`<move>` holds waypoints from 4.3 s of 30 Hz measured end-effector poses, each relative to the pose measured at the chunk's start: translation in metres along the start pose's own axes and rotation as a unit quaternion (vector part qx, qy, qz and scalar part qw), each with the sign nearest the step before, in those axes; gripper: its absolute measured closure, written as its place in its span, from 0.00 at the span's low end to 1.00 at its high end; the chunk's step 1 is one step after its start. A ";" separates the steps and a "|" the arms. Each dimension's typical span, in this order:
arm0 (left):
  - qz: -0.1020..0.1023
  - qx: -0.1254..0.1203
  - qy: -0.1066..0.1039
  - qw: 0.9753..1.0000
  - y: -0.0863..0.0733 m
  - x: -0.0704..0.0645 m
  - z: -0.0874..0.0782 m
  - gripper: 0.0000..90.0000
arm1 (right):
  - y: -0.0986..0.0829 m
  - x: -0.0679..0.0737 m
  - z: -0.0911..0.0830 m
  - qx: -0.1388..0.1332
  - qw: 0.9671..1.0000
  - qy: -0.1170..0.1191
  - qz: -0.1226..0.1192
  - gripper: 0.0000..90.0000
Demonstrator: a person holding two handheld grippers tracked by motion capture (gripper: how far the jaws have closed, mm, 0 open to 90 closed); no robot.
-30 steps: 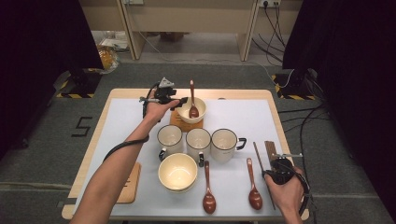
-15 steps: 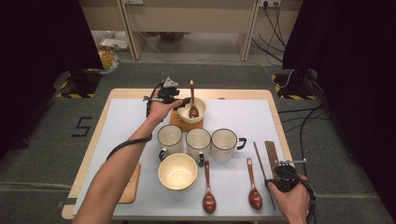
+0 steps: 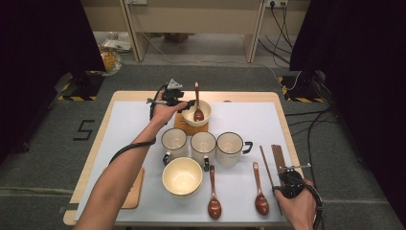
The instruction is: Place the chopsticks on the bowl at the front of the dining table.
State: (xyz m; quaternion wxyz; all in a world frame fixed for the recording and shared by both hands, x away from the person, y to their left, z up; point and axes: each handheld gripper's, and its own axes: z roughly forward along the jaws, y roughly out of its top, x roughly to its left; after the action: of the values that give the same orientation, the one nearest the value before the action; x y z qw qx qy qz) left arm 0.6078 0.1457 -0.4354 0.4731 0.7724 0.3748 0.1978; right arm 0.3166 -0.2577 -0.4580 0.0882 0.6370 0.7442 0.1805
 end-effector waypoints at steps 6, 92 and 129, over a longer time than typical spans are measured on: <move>0.001 0.000 -0.001 1.000 0.000 0.000 0.001 0.32 | 0.003 -0.001 0.002 -0.007 1.000 0.003 0.011 0.95; 0.017 0.032 -0.037 0.999 0.015 -0.032 0.046 0.31 | 0.014 -0.001 0.006 -0.044 0.999 0.009 0.023 0.81; 0.027 0.040 -0.072 0.996 0.019 -0.050 0.052 0.31 | 0.014 0.001 0.008 -0.042 0.999 0.006 0.017 0.80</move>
State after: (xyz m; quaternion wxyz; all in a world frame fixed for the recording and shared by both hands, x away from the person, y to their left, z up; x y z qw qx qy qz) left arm 0.6176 0.0719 -0.4406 0.4619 0.8127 0.3267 0.1395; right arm 0.3319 -0.2534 -0.4598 0.1073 0.6440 0.7258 0.2170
